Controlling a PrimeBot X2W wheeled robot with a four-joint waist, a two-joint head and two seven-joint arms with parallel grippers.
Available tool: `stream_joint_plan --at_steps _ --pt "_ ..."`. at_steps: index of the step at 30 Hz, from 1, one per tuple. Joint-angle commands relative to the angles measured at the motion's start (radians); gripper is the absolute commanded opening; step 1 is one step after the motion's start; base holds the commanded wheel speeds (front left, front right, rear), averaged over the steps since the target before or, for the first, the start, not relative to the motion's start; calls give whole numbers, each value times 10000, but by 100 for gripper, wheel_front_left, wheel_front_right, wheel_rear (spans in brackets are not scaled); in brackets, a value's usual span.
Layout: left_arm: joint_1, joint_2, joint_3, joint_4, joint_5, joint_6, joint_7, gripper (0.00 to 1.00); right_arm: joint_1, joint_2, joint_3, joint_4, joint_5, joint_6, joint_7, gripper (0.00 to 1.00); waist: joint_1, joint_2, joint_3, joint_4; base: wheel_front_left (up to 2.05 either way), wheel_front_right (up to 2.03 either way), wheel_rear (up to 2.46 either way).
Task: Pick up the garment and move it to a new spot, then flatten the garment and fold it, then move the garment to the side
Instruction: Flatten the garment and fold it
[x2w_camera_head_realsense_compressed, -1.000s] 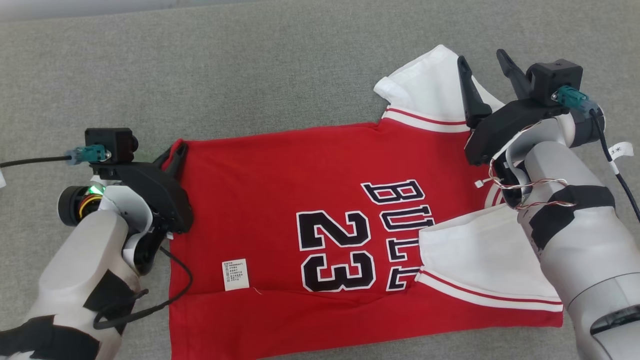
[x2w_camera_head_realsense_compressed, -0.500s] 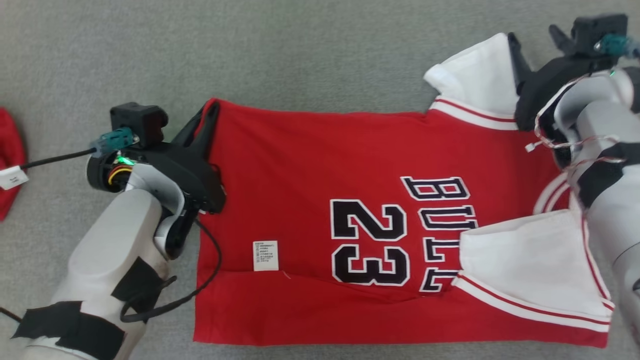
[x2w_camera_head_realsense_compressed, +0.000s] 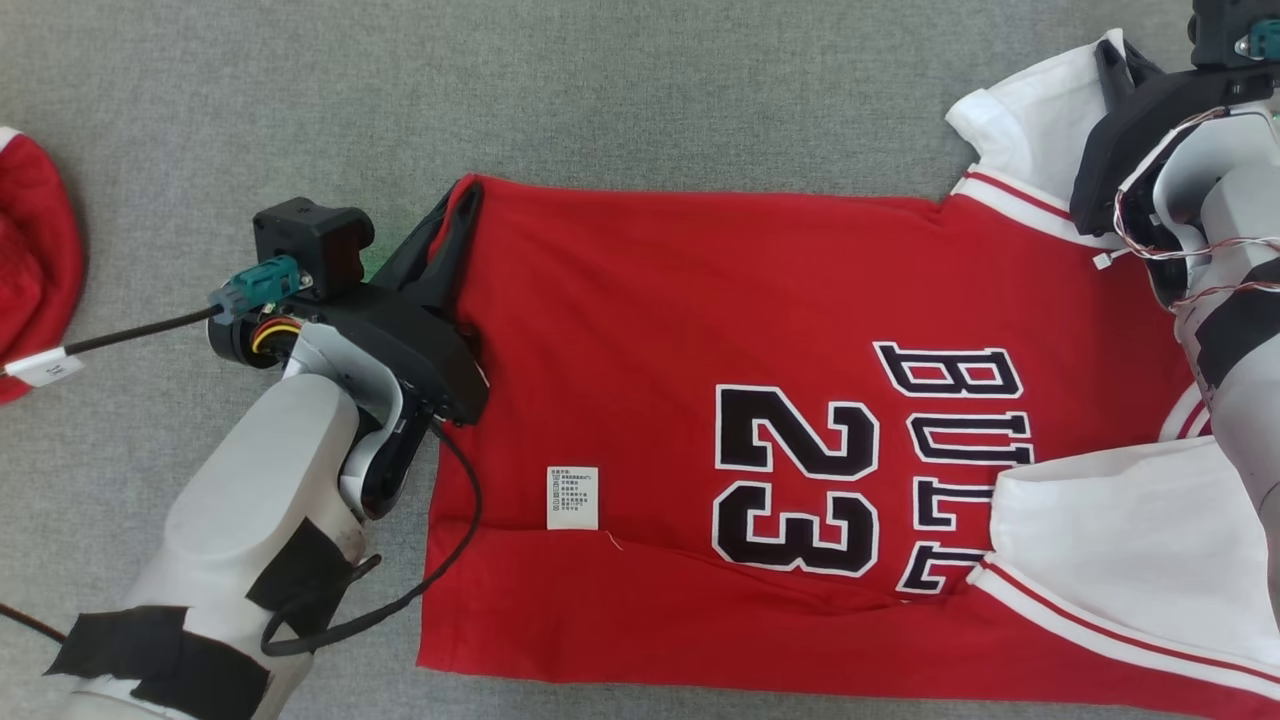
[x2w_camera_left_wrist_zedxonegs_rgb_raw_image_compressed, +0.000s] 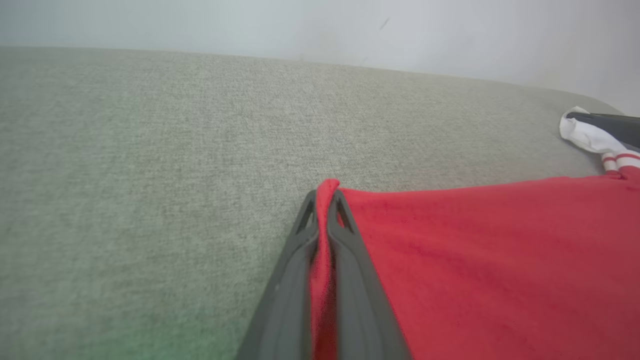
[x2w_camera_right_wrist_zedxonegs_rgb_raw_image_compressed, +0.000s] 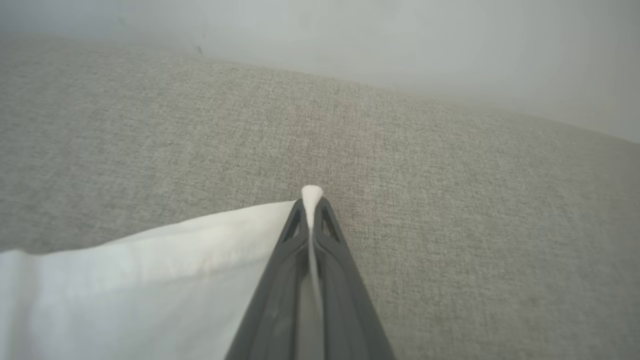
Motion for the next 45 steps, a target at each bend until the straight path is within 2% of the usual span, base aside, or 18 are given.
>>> stream_joint_plan --at_steps 1,6,13,22,25,28,33,39,45 --pt "127 101 54 -5 -49 83 -85 0 -27 -42 14 100 -114 -20 -81 0 -1 -1 -98 -74 0 0 0" --pt "360 179 107 145 -194 58 -205 0 -147 10 -122 73 -134 -20 -751 0 -1 -1 -482 -294 0 0 0" --pt "889 324 162 503 -247 83 -406 0 848 157 230 -430 367 -20 -1812 0 -1 -1 -1323 -774 0 0 0" --pt "1530 490 160 588 -271 192 -576 0 2775 -210 823 -2457 1727 -20 -2276 0 -1 -1 -1923 -1322 0 0 0" --pt "1732 522 122 577 -243 243 -609 0 3608 -432 810 -3541 2346 -20 -2292 0 -1 -1 -2104 -1431 0 0 0" --pt "1925 542 105 552 -262 266 -636 0 4627 -750 593 -4743 2671 -20 -2293 0 -1 -1 -2283 -1518 0 0 0" --pt "2264 605 56 423 -141 365 -729 0 6378 -907 0 -6379 2890 -20 -2297 0 -1 -1 -2522 -1590 0 0 0" --pt "2916 705 117 -150 177 714 -872 0 8189 -733 -941 -7714 2876 -20 -2287 0 -1 -1 -2716 -1591 0 0 0" --pt "3908 709 500 -1402 778 1151 -886 0 9835 -494 -1952 -8654 2783 -20 -2285 0 -1 -1 -2915 -1379 0 0 0"
